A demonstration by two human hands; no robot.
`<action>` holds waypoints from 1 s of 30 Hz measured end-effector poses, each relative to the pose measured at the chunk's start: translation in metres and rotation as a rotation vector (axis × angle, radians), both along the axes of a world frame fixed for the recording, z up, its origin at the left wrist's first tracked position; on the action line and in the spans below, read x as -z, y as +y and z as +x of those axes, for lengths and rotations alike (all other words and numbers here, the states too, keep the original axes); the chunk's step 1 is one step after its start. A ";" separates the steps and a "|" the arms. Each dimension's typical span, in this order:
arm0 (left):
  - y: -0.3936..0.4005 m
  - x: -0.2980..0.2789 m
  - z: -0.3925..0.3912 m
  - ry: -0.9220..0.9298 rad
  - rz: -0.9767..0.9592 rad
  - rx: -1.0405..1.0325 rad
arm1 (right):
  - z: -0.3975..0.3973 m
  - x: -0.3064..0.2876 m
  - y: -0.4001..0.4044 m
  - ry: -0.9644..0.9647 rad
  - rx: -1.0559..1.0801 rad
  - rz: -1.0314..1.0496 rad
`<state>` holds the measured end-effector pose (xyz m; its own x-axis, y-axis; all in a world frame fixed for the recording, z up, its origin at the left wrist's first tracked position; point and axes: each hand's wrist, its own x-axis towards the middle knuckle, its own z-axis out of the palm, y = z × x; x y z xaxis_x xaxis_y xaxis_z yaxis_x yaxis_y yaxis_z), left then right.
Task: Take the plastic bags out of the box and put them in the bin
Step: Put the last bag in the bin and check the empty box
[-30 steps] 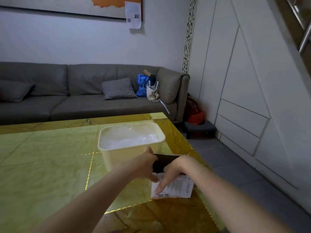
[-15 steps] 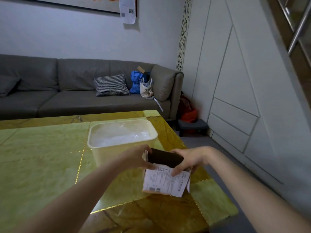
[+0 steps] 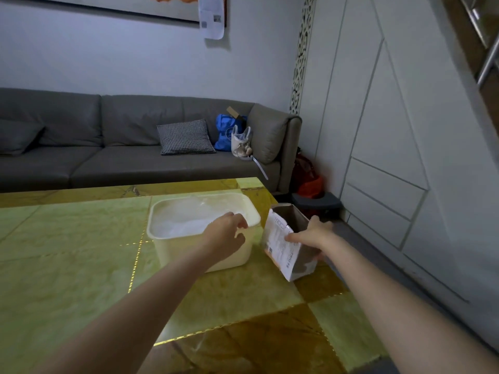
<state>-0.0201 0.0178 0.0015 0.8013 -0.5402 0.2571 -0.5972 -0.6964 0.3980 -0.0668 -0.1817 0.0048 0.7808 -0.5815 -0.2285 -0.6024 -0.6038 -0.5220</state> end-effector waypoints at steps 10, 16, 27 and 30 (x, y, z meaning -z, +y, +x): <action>-0.026 0.021 0.002 0.006 0.144 0.241 | 0.027 0.001 0.017 -0.039 0.012 -0.080; -0.042 0.024 0.002 0.018 0.198 0.229 | 0.014 0.036 0.002 -0.053 0.251 0.733; -0.051 0.024 0.009 -0.157 0.352 0.166 | 0.026 0.031 -0.008 -0.118 0.317 0.704; -0.051 0.025 0.013 -0.157 0.338 0.159 | 0.032 0.035 -0.009 -0.231 0.327 0.723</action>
<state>-0.0070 -0.0329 -0.0237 0.6663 -0.7291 0.1563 -0.7431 -0.6667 0.0576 -0.0351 -0.1903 -0.0300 0.6711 -0.5585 -0.4875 -0.5191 0.1155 -0.8469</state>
